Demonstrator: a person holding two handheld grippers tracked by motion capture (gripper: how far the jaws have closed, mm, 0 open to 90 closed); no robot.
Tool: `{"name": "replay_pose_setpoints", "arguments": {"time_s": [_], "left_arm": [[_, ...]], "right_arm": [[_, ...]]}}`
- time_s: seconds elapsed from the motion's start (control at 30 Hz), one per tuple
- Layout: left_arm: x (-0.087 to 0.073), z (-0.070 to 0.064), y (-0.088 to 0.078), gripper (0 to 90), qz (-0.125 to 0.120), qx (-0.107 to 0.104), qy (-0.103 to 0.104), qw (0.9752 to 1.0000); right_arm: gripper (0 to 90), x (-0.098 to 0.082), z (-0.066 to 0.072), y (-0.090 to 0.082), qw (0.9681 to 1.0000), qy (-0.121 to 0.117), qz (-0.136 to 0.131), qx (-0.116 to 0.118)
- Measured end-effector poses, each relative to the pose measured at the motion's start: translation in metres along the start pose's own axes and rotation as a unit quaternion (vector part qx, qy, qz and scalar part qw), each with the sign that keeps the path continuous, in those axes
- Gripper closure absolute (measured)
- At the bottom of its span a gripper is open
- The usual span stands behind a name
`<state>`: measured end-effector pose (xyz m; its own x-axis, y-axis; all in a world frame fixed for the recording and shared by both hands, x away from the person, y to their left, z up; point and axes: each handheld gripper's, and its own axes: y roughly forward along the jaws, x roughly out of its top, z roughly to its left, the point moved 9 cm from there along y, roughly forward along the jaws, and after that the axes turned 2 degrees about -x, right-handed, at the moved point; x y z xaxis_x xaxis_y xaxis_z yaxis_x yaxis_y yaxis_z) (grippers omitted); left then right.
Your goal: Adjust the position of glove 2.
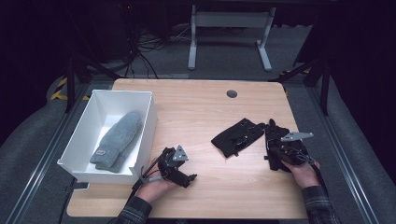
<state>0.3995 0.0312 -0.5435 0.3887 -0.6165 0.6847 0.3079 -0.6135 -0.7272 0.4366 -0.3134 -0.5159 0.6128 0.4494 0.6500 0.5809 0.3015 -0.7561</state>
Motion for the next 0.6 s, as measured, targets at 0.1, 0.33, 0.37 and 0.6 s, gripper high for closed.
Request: {"name": "replay_pose_setpoints", "arguments": {"time_s": [0.1,0.33,0.37,0.6], "left_arm": [[0.0,0.0,0.0,0.0,0.0,0.0,0.0,1.0],[0.0,0.0,0.0,0.0,0.0,0.0,0.0,1.0],[0.0,0.0,0.0,0.0,0.0,0.0,0.0,1.0],[0.0,0.0,0.0,0.0,0.0,0.0,0.0,1.0]], "right_arm": [[90.0,-0.003,0.008,-0.003,0.9999,-0.007,0.001,0.009],[90.0,-0.012,0.026,-0.012,0.9993,-0.022,0.005,0.03],[90.0,-0.014,0.029,-0.014,0.999,-0.024,0.006,0.036],[90.0,-0.021,0.048,-0.021,0.9976,-0.036,0.005,0.059]]}}
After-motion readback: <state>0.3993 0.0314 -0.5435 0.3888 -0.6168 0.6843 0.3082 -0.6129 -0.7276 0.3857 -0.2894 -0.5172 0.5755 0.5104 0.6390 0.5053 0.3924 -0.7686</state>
